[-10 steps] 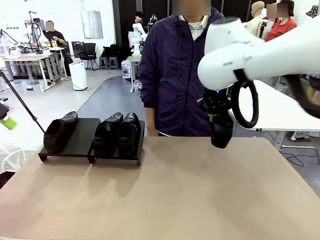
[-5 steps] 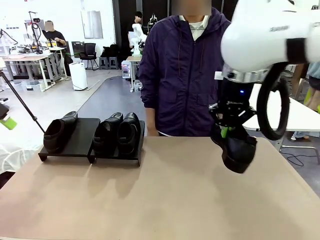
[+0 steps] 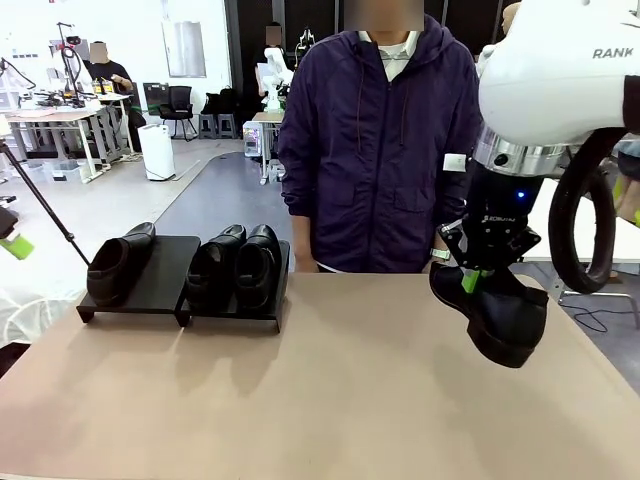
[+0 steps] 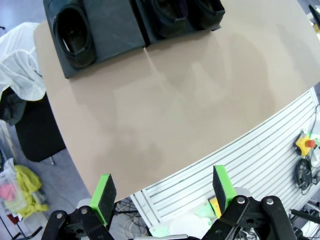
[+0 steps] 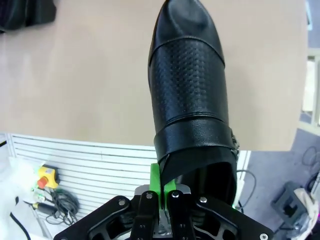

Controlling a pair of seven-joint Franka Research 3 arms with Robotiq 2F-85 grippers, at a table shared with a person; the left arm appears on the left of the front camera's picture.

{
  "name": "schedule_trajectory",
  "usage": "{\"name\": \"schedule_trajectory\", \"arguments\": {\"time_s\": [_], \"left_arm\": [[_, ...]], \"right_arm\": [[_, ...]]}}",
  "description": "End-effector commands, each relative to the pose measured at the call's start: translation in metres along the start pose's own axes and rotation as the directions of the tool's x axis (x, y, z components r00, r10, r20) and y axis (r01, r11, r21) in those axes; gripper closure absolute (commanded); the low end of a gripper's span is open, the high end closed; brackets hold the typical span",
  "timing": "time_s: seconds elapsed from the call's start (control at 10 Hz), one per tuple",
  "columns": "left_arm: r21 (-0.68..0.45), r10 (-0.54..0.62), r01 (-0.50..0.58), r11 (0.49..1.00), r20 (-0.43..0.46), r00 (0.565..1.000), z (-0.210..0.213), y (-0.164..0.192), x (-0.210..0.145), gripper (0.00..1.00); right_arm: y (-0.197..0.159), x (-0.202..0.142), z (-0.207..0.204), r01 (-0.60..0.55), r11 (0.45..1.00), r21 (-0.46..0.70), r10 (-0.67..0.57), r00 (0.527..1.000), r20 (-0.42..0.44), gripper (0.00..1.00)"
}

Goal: Organize the shoes by placing them on the stand.
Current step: Pick up one Shoe and place it in the middle of the table.

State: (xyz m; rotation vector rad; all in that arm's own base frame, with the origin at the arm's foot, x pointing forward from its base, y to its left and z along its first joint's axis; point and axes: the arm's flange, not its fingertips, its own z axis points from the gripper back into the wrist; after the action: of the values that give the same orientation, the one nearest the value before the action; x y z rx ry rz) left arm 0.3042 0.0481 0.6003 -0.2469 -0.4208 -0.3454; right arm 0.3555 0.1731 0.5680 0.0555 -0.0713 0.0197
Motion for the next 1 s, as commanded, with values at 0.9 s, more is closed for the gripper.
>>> {"name": "schedule_trajectory", "arguments": {"time_s": [0.9], "left_arm": [[0.006,0.008,-0.007,1.0,-0.01,1.0,0.002,0.001,-0.001,0.0]], "right_arm": [[0.124,-0.029,-0.134,0.004,0.998,0.066,-0.016,0.985,0.17,1.0]]}}
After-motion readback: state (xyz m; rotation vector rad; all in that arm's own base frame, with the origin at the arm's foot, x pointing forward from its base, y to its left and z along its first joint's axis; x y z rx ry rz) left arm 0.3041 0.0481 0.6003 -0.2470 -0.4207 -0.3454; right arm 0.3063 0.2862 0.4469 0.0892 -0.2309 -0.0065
